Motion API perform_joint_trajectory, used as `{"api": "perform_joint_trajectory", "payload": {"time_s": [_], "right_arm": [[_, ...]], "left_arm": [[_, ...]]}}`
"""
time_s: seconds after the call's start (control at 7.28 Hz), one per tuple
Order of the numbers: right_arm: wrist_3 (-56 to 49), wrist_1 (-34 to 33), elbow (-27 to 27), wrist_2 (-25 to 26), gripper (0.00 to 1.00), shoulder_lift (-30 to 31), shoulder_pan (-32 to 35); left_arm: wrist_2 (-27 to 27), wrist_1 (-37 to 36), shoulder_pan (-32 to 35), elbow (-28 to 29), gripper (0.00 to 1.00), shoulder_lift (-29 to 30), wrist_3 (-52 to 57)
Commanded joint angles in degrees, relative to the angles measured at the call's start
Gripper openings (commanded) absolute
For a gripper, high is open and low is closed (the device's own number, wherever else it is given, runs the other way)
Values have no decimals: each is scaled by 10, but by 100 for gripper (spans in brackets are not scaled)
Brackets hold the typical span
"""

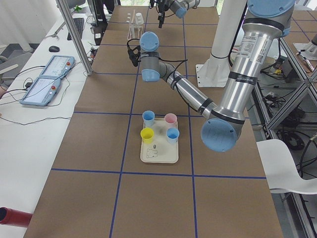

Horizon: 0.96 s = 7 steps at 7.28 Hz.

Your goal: Transfer IKEA cup to right arm and place on rack

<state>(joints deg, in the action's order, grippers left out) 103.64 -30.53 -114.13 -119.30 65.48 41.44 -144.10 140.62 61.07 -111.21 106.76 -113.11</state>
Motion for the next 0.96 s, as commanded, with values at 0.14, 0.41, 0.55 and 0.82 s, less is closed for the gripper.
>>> {"api": "perform_joint_trajectory", "payload": {"time_s": [0.14, 0.41, 0.55, 0.82], "right_arm": [[43, 129, 0, 122, 99, -8, -94], [84, 205, -2, 176, 99, -8, -124], [93, 232, -1, 195, 99, -10, -142], [92, 236, 0, 213, 99, -21, -152]], "left_arm": [[65, 157, -35, -3, 0, 11, -144], [136, 233, -79, 0, 0, 13, -220], [137, 249, -79, 0, 0, 23, -275], [189, 333, -102, 2, 0, 32, -387]]}}
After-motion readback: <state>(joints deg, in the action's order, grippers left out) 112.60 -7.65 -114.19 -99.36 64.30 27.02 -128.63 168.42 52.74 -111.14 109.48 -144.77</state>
